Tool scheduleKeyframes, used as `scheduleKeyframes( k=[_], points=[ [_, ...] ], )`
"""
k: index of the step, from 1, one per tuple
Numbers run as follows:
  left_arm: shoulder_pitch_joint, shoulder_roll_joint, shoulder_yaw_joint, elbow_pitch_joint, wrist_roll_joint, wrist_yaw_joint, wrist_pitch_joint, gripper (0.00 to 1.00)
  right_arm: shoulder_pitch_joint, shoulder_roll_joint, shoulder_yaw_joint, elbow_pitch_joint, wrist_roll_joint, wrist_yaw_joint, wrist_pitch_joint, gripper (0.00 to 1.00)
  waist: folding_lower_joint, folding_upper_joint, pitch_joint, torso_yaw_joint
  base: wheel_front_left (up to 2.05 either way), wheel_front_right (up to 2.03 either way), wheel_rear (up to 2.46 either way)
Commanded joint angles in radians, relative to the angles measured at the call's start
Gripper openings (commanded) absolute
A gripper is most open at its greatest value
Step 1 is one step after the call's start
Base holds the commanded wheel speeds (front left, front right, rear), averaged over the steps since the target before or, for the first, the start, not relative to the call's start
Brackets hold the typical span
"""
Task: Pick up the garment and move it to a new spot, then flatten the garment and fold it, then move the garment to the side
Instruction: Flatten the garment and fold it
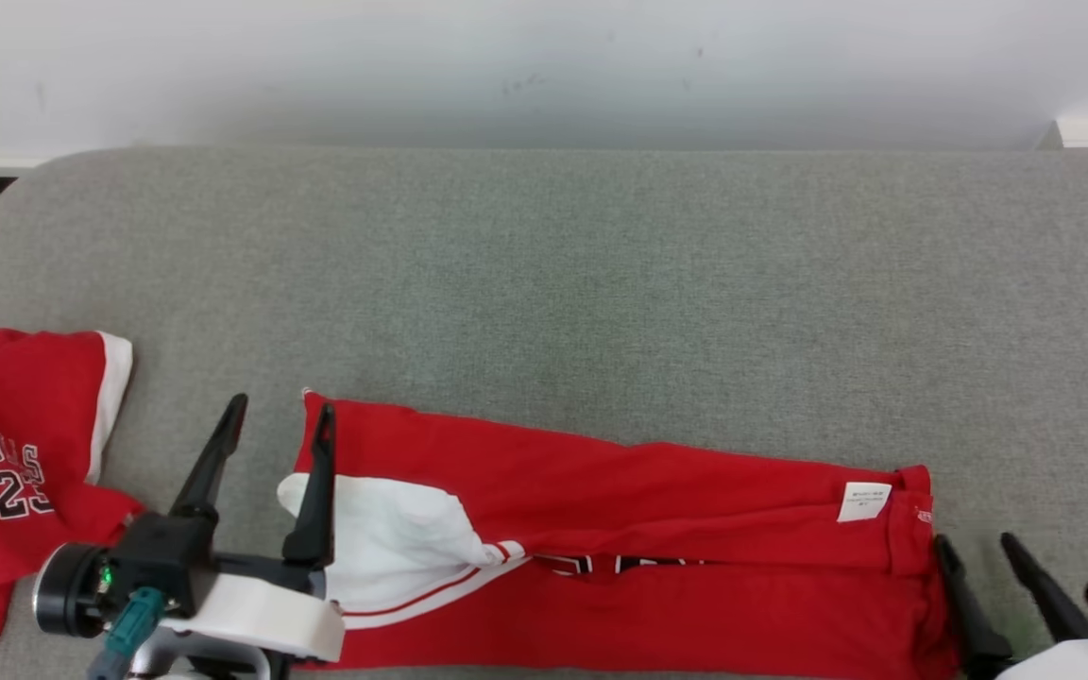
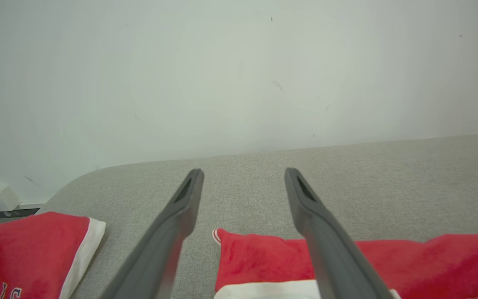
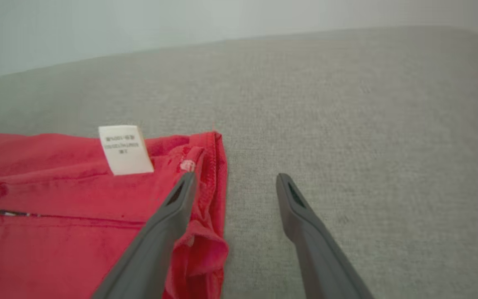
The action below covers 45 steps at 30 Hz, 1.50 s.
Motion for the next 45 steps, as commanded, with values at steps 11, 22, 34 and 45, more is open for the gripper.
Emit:
scheduleKeyframes(
  k=[11, 22, 34, 45],
  points=[
    [-0.036, -0.010, -0.013, 0.042, -0.025, -0.011, -0.023, 1.00, -0.054, -0.009, 0.219, 0.305, 0.130, 0.001, 0.017, 0.64, 0.0000, -0.0001, 0.022, 0.025, 0.00, 0.00, 0.00],
    [-0.010, -0.001, -0.011, 0.041, -0.032, 0.000, -0.019, 1.00, -0.062, -0.079, 0.127, 0.180, 0.147, -0.003, -0.015, 0.00, 0.0000, -0.0001, -0.011, 0.006, 0.00, 0.00, 0.00],
    [0.003, 0.003, -0.006, 0.039, -0.046, 0.011, -0.022, 1.00, -0.045, -0.089, -0.054, -0.007, 0.103, -0.002, 0.145, 0.00, 0.0000, -0.0001, -0.031, -0.022, 0.00, 0.00, 0.00],
    [-0.029, -0.008, -0.033, 0.048, -0.045, 0.001, -0.016, 1.00, -0.178, 0.074, 0.239, -0.100, 0.241, -0.002, 0.316, 0.00, 0.0000, -0.0001, -0.024, 0.018, 0.00, 0.00, 0.00]
  ],
)
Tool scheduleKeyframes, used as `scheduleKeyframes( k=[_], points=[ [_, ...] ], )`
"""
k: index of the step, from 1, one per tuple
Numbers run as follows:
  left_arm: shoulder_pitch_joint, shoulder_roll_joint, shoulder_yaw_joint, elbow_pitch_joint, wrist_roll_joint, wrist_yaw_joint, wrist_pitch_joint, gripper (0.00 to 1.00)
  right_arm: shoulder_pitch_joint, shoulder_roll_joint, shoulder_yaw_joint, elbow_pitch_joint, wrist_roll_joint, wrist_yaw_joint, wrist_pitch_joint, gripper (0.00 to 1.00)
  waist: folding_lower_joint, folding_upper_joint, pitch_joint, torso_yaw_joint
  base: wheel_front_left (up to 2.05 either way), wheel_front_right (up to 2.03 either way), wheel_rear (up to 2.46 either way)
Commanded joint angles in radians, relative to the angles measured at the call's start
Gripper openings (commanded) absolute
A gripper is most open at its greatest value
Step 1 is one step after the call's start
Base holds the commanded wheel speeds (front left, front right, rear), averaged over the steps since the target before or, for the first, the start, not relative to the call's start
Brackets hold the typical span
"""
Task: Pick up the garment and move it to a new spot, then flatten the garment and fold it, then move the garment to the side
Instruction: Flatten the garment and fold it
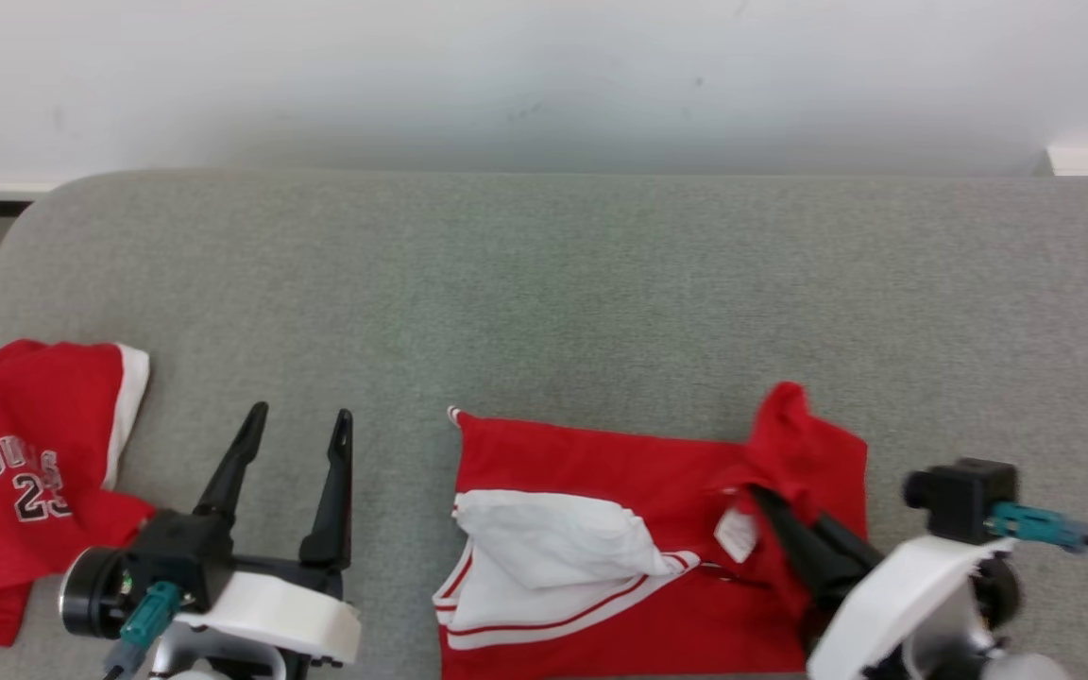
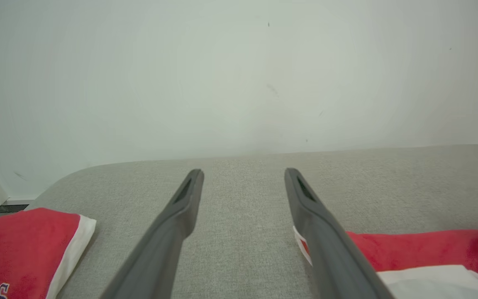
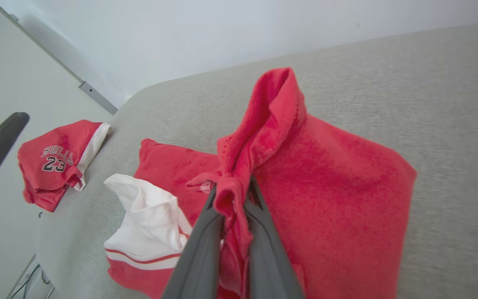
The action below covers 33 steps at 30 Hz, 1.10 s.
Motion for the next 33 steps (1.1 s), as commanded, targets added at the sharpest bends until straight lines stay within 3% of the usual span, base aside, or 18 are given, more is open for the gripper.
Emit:
scheduleKeyframes(
  k=[1, 9, 17, 18, 19, 20, 25, 28, 33],
  points=[
    [-0.017, -0.004, -0.004, 0.003, 0.002, -0.002, -0.002, 1.00, -0.046, 0.016, 0.059, 0.026, 0.043, -0.002, -0.013, 0.00, 0.0000, 0.0000, 0.020, 0.031, 0.00, 0.00, 0.00],
    [-0.070, -0.030, -0.031, 0.031, -0.003, -0.015, -0.026, 1.00, -0.197, 0.039, 0.306, 0.137, 0.175, -0.002, -0.121, 0.00, 0.0000, 0.0000, 0.079, 0.116, 0.00, 0.00, 0.00],
    [-0.095, -0.052, -0.047, 0.079, -0.013, -0.022, -0.051, 1.00, -0.289, 0.039, 0.505, 0.287, 0.272, -0.002, -0.253, 0.00, 0.0000, 0.0000, 0.100, 0.146, 0.00, 0.00, 0.00],
    [-0.097, -0.054, -0.048, 0.083, -0.013, -0.022, -0.053, 1.00, -0.303, 0.039, 0.523, 0.309, 0.272, -0.002, -0.273, 0.15, 0.0000, 0.0000, 0.100, 0.146, 0.00, 0.00, 0.00],
    [-0.099, -0.055, -0.049, 0.088, -0.014, -0.023, -0.055, 1.00, -0.312, 0.039, 0.539, 0.330, 0.274, -0.002, -0.290, 0.51, 0.0000, 0.0000, 0.100, 0.145, 0.00, 0.00, 0.00],
    [-0.100, -0.057, -0.050, 0.094, -0.016, -0.024, -0.058, 1.00, -0.320, 0.039, 0.555, 0.347, 0.283, -0.002, -0.309, 1.00, 0.0000, 0.0000, 0.100, 0.144, 0.00, 0.00, 0.00],
    [-0.103, -0.058, -0.051, 0.110, -0.019, -0.021, -0.064, 1.00, -0.367, 0.038, 0.608, 0.372, 0.255, -0.002, -0.403, 1.00, 0.0000, 0.0000, 0.093, 0.129, 0.00, 0.00, 0.00],
    [-0.100, -0.051, -0.047, 0.115, -0.023, -0.019, -0.069, 1.00, -0.399, 0.004, 0.632, 0.353, 0.197, -0.002, -0.477, 1.00, 0.0000, 0.0000, 0.083, 0.112, 0.00, 0.00, 0.00],
    [-0.081, -0.035, -0.039, 0.116, -0.020, -0.011, -0.071, 1.00, -0.395, -0.069, 0.524, 0.311, 0.054, -0.002, -0.611, 1.00, 0.0000, 0.0000, 0.055, 0.080, 0.00, 0.00, 0.00]
  ],
)
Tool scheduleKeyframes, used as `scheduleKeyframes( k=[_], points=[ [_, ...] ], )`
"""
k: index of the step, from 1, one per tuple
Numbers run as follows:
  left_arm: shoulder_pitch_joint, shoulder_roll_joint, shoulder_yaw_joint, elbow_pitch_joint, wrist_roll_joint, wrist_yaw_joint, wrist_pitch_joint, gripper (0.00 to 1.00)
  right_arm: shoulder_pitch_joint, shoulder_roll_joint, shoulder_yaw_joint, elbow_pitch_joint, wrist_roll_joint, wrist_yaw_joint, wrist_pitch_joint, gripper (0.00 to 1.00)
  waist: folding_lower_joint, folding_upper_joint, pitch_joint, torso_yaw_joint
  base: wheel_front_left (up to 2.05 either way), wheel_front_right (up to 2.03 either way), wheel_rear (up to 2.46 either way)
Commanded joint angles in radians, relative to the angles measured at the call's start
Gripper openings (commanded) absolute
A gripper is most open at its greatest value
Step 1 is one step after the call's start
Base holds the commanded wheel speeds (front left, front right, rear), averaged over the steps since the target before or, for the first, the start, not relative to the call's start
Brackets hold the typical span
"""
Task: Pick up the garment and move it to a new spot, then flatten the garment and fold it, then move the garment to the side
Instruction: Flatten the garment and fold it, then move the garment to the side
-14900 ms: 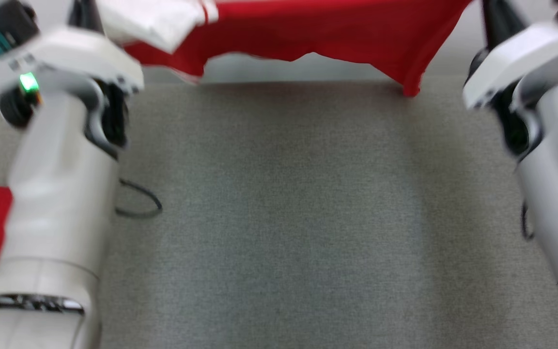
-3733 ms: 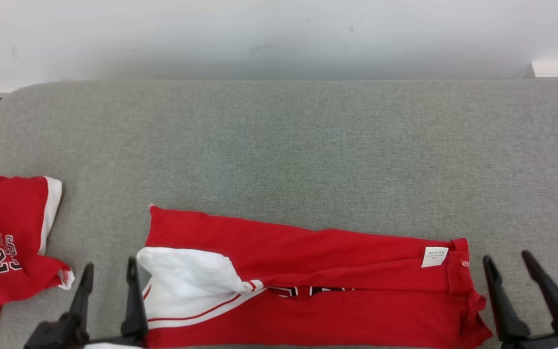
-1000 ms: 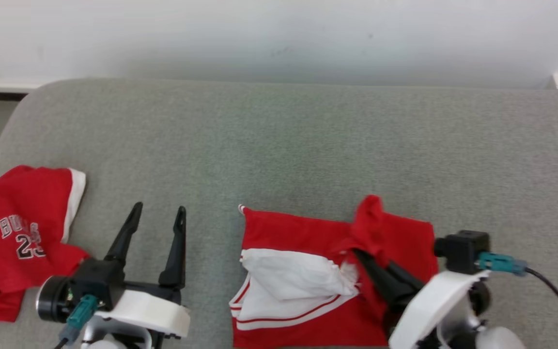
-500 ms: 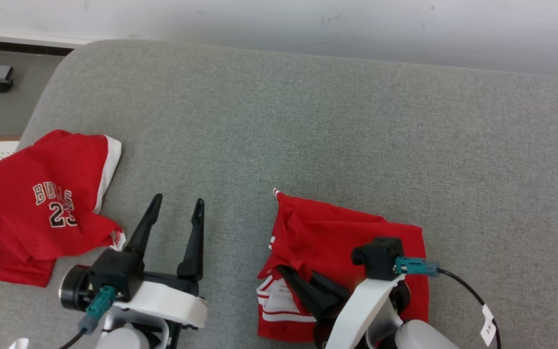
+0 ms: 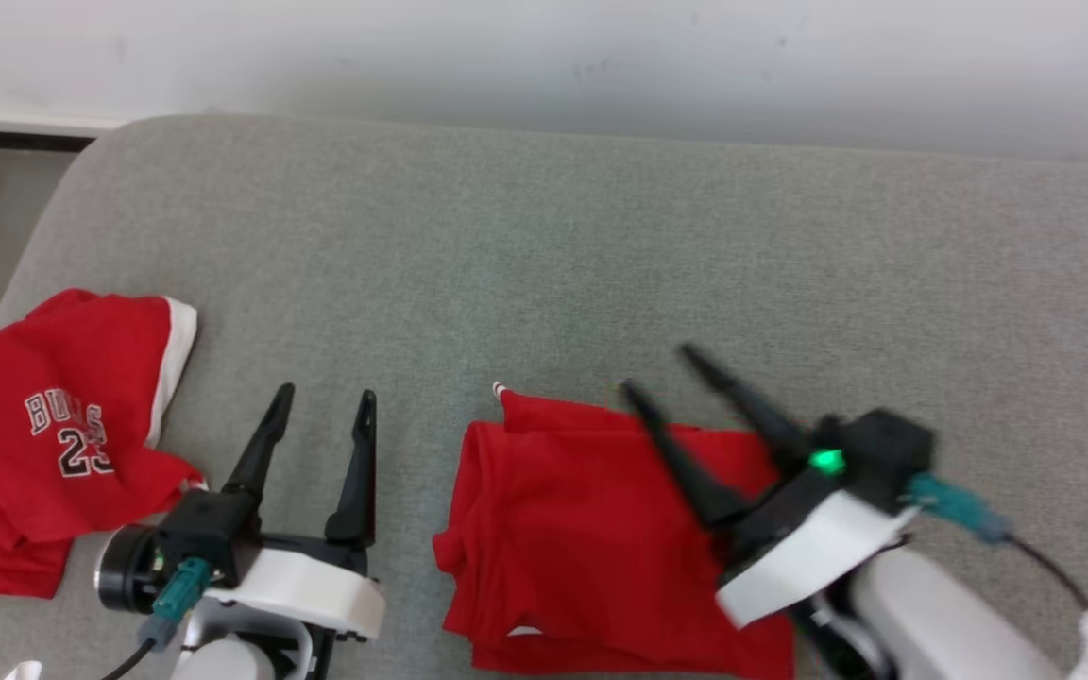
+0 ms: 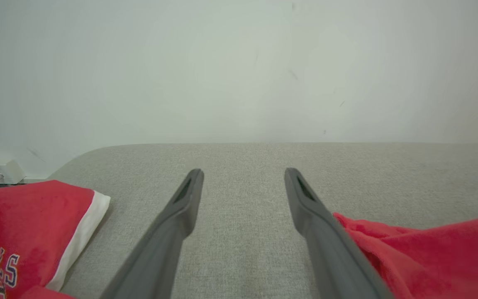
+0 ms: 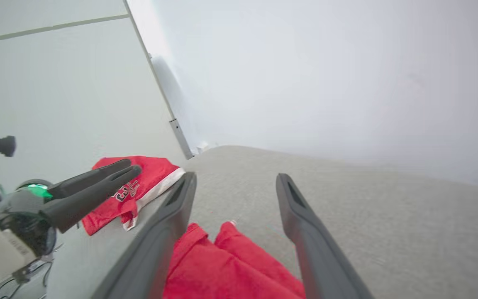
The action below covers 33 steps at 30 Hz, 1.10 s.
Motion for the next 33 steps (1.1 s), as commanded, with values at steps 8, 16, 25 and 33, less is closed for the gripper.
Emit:
scheduleKeyframes(
  k=[8, 16, 25, 33],
  points=[
    [0.047, 0.041, 0.021, -0.025, 0.004, 0.026, 0.006, 1.00, 0.203, -0.056, -0.468, -0.103, -0.244, -0.002, -0.010, 1.00, -0.0001, 0.0000, -0.056, -0.065, 0.00, 0.00, 0.00],
    [0.096, 0.079, 0.038, -0.053, 0.015, 0.052, 0.015, 1.00, 0.442, -0.003, -0.748, -0.299, -0.349, -0.002, 0.110, 1.00, -0.0001, 0.0000, -0.098, -0.118, 0.00, 0.00, 0.00],
    [0.195, 0.105, 0.038, -0.080, 0.003, 0.067, 0.037, 1.00, 0.577, 0.049, -0.746, -0.410, -0.357, -0.002, 0.218, 1.00, -0.0001, 0.0000, -0.194, -0.151, 0.00, 0.00, 0.00],
    [0.274, 0.105, 0.029, -0.096, -0.013, 0.082, 0.047, 1.00, 0.650, 0.061, -0.715, -0.449, -0.362, -0.002, 0.266, 1.00, -0.0001, 0.0000, -0.256, -0.139, 0.00, 0.00, 0.00]
  ],
)
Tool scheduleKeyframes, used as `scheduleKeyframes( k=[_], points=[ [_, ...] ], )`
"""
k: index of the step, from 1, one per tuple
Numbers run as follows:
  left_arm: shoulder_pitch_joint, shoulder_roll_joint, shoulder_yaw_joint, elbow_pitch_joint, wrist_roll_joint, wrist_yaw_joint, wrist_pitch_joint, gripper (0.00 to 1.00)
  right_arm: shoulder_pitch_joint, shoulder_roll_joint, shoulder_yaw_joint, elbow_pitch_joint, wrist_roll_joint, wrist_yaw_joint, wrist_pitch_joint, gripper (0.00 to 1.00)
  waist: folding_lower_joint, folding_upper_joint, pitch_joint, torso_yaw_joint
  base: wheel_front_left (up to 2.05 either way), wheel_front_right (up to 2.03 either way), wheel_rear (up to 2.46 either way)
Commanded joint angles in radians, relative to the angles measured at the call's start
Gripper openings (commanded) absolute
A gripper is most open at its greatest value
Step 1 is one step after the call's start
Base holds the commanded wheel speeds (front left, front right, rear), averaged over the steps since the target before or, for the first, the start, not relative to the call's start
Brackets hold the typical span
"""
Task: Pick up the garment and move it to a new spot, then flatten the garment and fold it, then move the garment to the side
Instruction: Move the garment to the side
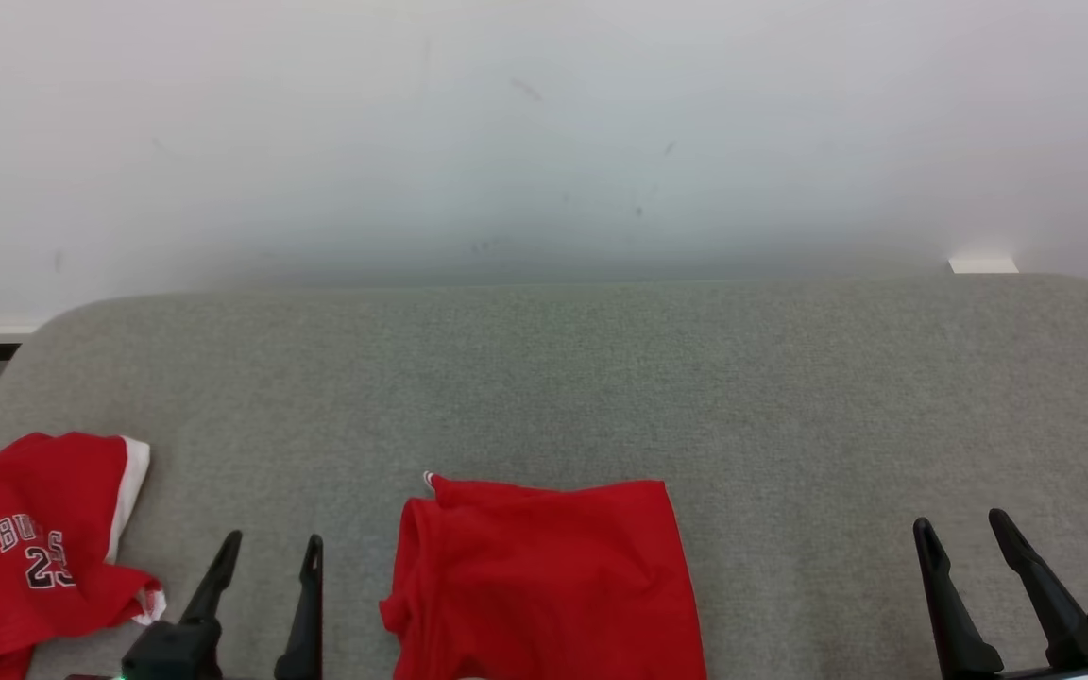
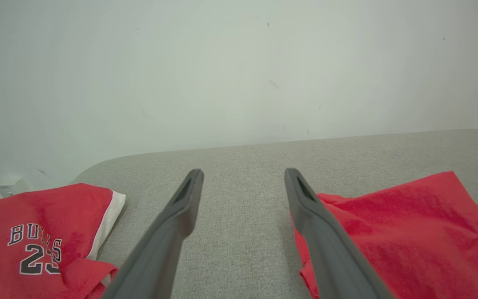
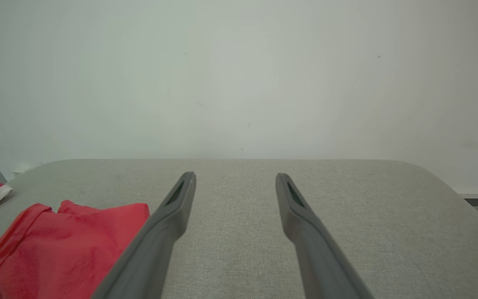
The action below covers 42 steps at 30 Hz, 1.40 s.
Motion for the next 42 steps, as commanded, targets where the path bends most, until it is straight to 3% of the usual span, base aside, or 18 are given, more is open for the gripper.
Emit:
scheduleKeyframes(
  k=[1, 30, 35, 42],
  points=[
    [0.017, 0.005, 0.000, -0.004, -0.012, 0.003, 0.001, 1.00, 0.018, 0.003, 0.001, -0.009, 0.003, -0.002, 0.008, 1.00, 0.0001, -0.0001, -0.010, 0.008, 0.00, 0.00, 0.00],
    [-0.018, 0.015, -0.005, 0.009, -0.022, 0.011, -0.017, 1.00, 0.015, 0.002, -0.020, -0.018, -0.003, -0.002, 0.027, 1.00, 0.0001, -0.0001, -0.004, 0.030, 0.00, 0.00, 0.00],
    [-0.059, 0.010, -0.013, -0.007, -0.009, 0.007, -0.026, 1.00, -0.010, -0.005, 0.056, 0.068, 0.027, -0.002, 0.038, 1.00, 0.0001, -0.0001, 0.041, 0.069, 0.00, 0.00, 0.00],
    [-0.135, -0.011, -0.019, -0.009, -0.005, 0.004, -0.048, 1.00, -0.134, 0.009, 0.217, 0.296, 0.095, -0.002, 0.006, 1.00, 0.0001, -0.0001, 0.138, 0.143, 0.00, 0.00, 0.00]
  ],
)
